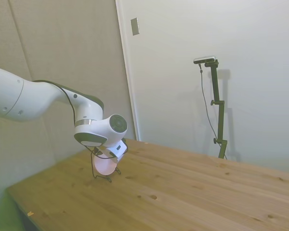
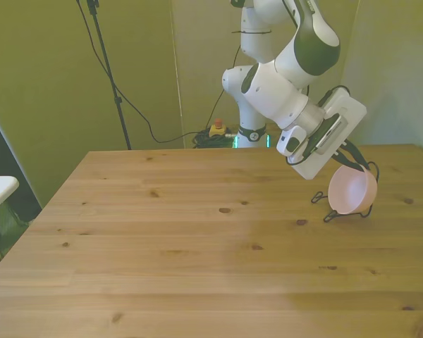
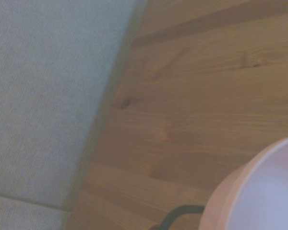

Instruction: Load the bowl

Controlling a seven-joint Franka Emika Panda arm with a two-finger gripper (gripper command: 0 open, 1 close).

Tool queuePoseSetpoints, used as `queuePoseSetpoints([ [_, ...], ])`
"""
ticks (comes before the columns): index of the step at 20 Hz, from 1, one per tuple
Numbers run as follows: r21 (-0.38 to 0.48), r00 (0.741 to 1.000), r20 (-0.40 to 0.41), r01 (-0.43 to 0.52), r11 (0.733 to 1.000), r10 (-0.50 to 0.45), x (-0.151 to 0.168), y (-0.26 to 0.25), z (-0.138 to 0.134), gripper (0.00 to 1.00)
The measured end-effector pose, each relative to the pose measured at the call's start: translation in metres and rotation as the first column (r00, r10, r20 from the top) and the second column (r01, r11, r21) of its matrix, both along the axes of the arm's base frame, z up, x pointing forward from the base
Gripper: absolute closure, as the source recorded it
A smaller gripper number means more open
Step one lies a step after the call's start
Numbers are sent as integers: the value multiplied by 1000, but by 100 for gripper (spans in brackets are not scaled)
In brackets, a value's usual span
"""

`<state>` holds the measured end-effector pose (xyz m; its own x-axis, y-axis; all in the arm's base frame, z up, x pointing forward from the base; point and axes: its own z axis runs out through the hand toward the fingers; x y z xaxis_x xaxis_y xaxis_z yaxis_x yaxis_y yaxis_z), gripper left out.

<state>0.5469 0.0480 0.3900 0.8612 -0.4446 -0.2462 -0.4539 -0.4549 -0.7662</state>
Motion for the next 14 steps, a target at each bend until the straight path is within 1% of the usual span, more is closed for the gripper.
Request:
queuePoseSetpoints([
  [10,-5,1000,-8,5,1000,-5,-2,-4,-2,0],
  [12,-17,1000,-14,10,1000,-11,-4,-5,2,0],
  [14,-42,1000,-17,20,999,-21,-7,-7,17,0],
])
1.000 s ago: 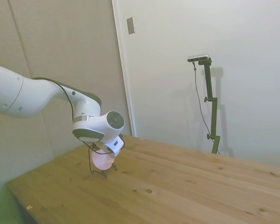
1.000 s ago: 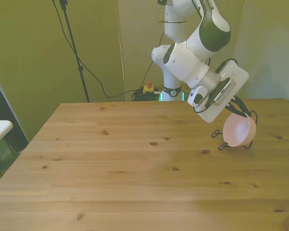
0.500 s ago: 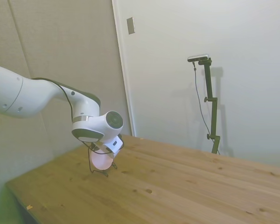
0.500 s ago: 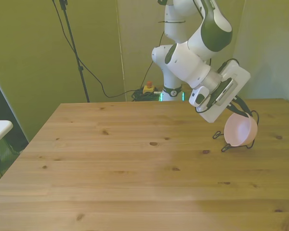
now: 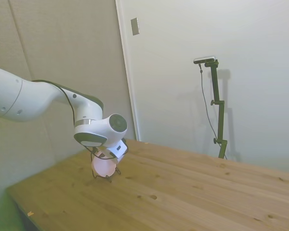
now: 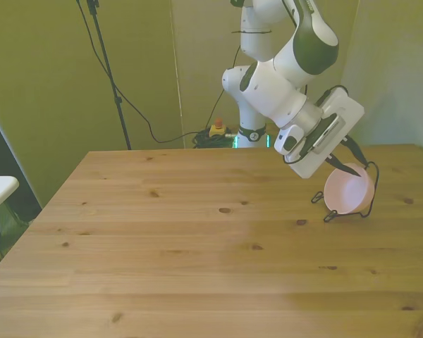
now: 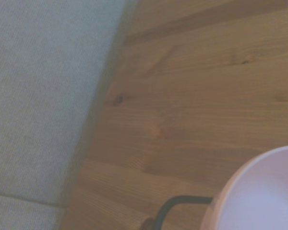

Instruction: Load the bowl

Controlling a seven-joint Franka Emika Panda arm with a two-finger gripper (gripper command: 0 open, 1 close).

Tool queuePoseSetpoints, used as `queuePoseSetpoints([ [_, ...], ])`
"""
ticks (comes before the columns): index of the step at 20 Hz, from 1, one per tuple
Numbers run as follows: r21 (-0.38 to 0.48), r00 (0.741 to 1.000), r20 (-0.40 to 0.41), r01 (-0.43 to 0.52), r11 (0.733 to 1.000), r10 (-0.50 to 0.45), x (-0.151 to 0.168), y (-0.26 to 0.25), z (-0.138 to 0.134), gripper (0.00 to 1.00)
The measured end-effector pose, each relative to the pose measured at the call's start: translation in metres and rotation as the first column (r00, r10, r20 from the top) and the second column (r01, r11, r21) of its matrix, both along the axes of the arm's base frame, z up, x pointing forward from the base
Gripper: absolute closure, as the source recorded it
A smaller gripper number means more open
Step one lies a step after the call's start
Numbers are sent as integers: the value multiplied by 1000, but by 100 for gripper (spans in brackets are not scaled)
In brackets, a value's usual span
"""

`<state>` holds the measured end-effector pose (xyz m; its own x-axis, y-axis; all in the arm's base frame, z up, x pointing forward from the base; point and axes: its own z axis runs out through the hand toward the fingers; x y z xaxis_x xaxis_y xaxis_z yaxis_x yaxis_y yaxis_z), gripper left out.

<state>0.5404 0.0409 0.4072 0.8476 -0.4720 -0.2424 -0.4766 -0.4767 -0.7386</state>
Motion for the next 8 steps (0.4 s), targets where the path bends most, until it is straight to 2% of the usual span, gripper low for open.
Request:
queuePoseSetpoints([
  [4,-105,998,11,62,992,-61,-11,-7,42,0],
  [8,-268,987,38,163,950,-159,-30,-4,79,0],
])
